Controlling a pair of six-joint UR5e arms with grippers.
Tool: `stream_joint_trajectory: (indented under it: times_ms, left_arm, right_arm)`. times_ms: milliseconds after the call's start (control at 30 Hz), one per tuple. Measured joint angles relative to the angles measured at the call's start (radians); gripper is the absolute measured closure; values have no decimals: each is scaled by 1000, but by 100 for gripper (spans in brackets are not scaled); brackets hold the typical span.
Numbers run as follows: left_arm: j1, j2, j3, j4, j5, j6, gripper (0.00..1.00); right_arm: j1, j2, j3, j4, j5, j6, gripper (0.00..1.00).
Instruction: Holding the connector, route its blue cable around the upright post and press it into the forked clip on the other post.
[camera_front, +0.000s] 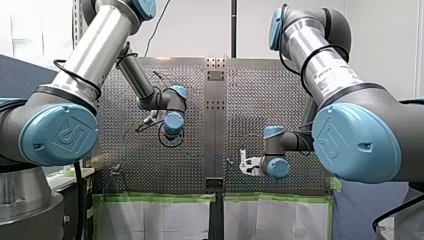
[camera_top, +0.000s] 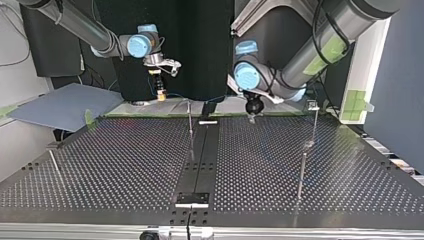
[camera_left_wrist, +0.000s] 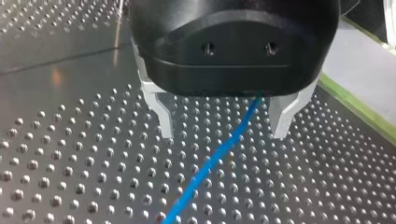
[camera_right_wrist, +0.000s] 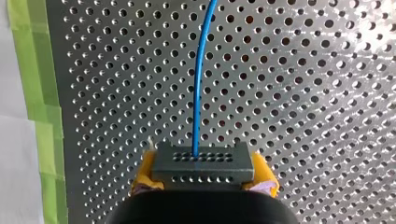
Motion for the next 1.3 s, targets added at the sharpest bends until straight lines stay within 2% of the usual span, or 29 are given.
stream_joint_trajectory:
  times_ms: [533, 733, 933, 1067, 1300]
  left_arm:
    - [-12, -4, -1, -8, 19, -58, 0]
    - [-14, -37, -1, -21, 12, -60, 0]
    - [-16, -88, -4, -4, 27, -81, 0]
    - [-14, -113, -4, 4, 48, -98, 0]
    - [-21, -120, -4, 2, 104, -149, 0]
  right_arm:
    - [-6, -1, 0, -14, 1, 0, 99]
    - [-6, -1, 0, -14, 1, 0, 99]
    - [-6, 0, 0, -16, 0, 1, 99]
    - [-6, 0, 0, -18, -2, 2, 99]
    - [-6, 0, 0, -21, -4, 3, 99]
